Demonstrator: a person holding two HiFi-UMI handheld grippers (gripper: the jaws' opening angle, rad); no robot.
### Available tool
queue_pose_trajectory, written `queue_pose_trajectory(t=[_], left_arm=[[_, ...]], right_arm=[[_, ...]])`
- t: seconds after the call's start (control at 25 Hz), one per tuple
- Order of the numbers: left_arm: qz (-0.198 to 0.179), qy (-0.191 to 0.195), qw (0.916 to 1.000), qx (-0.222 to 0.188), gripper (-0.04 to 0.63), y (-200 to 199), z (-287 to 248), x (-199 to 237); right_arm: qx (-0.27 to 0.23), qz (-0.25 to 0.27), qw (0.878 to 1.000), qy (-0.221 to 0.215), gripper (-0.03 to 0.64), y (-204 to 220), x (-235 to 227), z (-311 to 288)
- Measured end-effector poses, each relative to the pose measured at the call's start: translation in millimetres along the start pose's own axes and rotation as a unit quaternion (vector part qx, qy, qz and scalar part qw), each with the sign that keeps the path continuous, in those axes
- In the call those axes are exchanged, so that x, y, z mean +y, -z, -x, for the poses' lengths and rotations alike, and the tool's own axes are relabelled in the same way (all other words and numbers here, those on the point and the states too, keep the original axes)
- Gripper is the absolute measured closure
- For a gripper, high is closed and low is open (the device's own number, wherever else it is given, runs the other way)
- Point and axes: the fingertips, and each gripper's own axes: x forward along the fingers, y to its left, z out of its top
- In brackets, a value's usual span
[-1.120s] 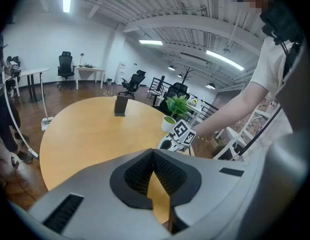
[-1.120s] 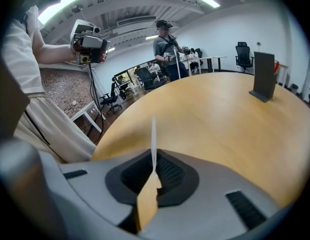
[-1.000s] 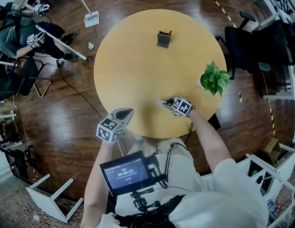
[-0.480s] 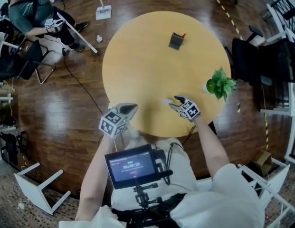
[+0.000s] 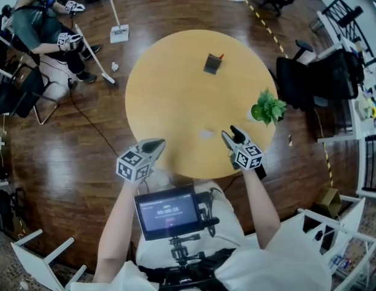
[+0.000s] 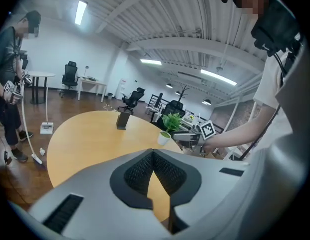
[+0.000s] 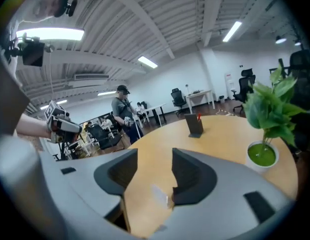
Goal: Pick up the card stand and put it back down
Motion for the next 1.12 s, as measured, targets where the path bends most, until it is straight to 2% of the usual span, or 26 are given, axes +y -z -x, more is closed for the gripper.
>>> queue_pose_trajectory(t=[0.4, 0.6, 0.76, 0.96, 1.12], left_arm=[[-0.018, 0.044, 0.9983, -0.033, 0.600, -0.7, 51.7, -7.9], [-0.030, 0.061, 0.9970, -0.035, 0.600, 12.0, 58.6, -17.5], [-0.032, 0.054, 0.9974, -0.036, 0.600, 22.6, 67.9, -31.6], [-0.027, 0.022, 0.9985, -0.041, 0.600, 24.8, 81.3, -41.1], [-0.026, 0.006, 0.9986, -0.046, 0.600, 24.0, 82.3, -71.3]], right_arm=[[-0.102, -0.005, 0.993, 0.063, 0.437, -67.1, 87.2, 93.2], [-0.126, 0.008, 0.990, 0.068, 0.442, -75.3, 124.5, 123.9], [-0.132, 0.025, 0.989, 0.065, 0.442, -71.4, 138.8, 145.5], [-0.134, 0.034, 0.988, 0.067, 0.448, -76.2, 140.8, 163.8], [-0.123, 0.043, 0.989, 0.069, 0.449, -77.5, 141.5, 194.1]])
